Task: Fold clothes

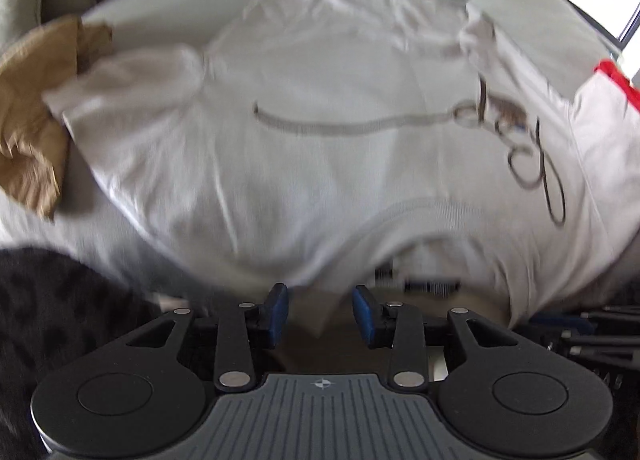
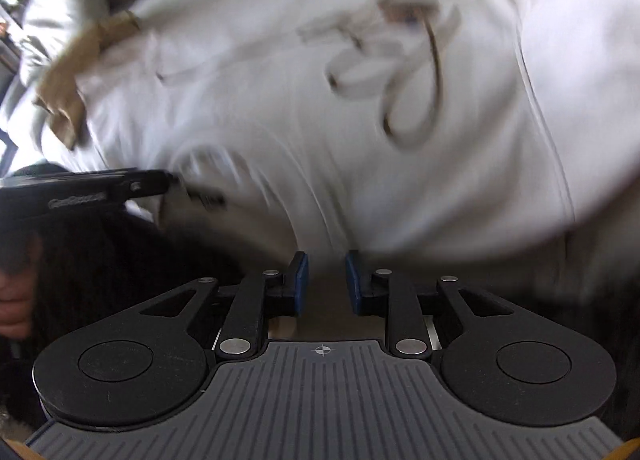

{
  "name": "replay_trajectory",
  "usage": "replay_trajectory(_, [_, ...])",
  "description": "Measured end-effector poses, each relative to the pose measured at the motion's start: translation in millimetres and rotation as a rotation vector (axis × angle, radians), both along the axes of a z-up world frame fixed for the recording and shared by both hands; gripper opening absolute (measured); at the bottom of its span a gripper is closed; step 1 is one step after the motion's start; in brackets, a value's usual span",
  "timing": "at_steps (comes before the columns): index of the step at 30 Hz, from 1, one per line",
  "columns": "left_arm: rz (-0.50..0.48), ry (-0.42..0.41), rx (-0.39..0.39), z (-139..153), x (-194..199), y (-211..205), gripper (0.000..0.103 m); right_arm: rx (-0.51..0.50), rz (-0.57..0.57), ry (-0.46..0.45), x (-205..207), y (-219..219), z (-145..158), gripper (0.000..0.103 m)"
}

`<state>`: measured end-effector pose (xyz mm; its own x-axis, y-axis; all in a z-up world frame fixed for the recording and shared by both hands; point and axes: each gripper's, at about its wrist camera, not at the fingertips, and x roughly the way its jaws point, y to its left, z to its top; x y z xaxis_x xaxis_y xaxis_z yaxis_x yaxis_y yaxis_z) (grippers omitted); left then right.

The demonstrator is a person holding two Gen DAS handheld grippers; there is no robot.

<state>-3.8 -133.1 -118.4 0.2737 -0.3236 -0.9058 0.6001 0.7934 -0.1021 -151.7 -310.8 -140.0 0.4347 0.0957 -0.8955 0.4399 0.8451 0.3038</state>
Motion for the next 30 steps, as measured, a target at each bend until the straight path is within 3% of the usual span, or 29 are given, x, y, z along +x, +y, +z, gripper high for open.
replay_trajectory(3, [0.002,-0.042,-0.076,20,-2,11,0.035,0.05,-0.023,-0.06,-12,-7,22,0.033])
replay_trajectory(5, [0.02,-0.095,-0.129,40,4,15,0.035,0.034,-0.044,-0.138,-17,-15,49,0.044])
replay_trajectory(10, [0.05,-0.251,-0.239,99,29,11,0.039,-0.044,-0.076,-0.314,-11,-35,123,0.049])
replay_trajectory(17, [0.102,-0.384,-0.314,151,91,-22,0.041,-0.131,-0.165,-0.444,35,-79,197,0.054])
replay_trajectory(21, [0.155,-0.374,-0.327,160,140,-52,0.046,-0.152,-0.206,-0.469,75,-111,227,0.057])
replay_trajectory(24, [0.196,-0.348,-0.318,151,183,-82,0.048,-0.199,-0.23,-0.458,110,-139,238,0.073])
replay_trajectory(27, [0.198,-0.329,-0.292,128,225,-117,0.048,-0.239,-0.262,-0.365,160,-179,220,0.074])
replay_trajectory(30, [0.168,-0.33,-0.283,96,268,-142,0.047,-0.27,-0.273,-0.234,210,-223,181,0.064])
